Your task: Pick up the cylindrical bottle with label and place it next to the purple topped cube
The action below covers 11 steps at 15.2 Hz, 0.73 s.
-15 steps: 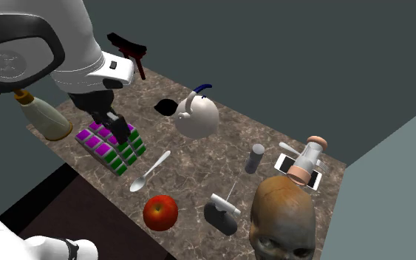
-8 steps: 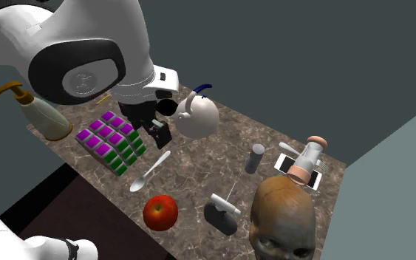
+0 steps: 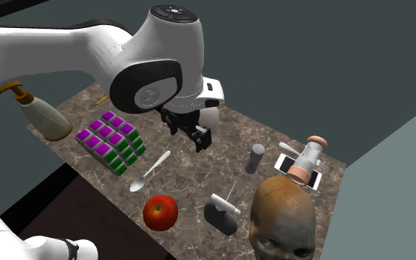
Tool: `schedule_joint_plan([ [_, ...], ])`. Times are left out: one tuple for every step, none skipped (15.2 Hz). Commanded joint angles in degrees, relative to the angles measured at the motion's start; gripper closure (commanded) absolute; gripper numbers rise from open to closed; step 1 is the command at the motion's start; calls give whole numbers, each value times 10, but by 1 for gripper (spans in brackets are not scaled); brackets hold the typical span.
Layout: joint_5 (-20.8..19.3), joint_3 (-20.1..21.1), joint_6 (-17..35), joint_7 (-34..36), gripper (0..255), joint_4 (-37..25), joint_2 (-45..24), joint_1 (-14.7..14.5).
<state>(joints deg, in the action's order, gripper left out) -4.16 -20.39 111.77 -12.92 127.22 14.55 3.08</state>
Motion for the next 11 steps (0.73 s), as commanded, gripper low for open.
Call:
schedule_joint_plan([
  [8, -17, 16, -28, 0, -27, -40, 3],
  [14, -24, 23, -41, 0, -41, -61, 5],
  [21, -30, 30, -55, 0, -56, -81, 7],
  [28, -36, 35, -68, 0, -72, -102, 9],
  [37, -42, 41, -82, 0, -89, -124, 12],
  [46, -47, 45, -95, 0, -106, -145, 16],
  [55, -51, 48, -109, 0, -124, -167, 20],
  [66, -54, 51, -122, 0, -143, -189, 24],
  [76, -57, 53, -135, 0, -162, -211, 30],
  [87, -59, 54, -148, 0, -183, -233, 36],
  [98, -60, 55, -161, 0, -204, -255, 43],
])
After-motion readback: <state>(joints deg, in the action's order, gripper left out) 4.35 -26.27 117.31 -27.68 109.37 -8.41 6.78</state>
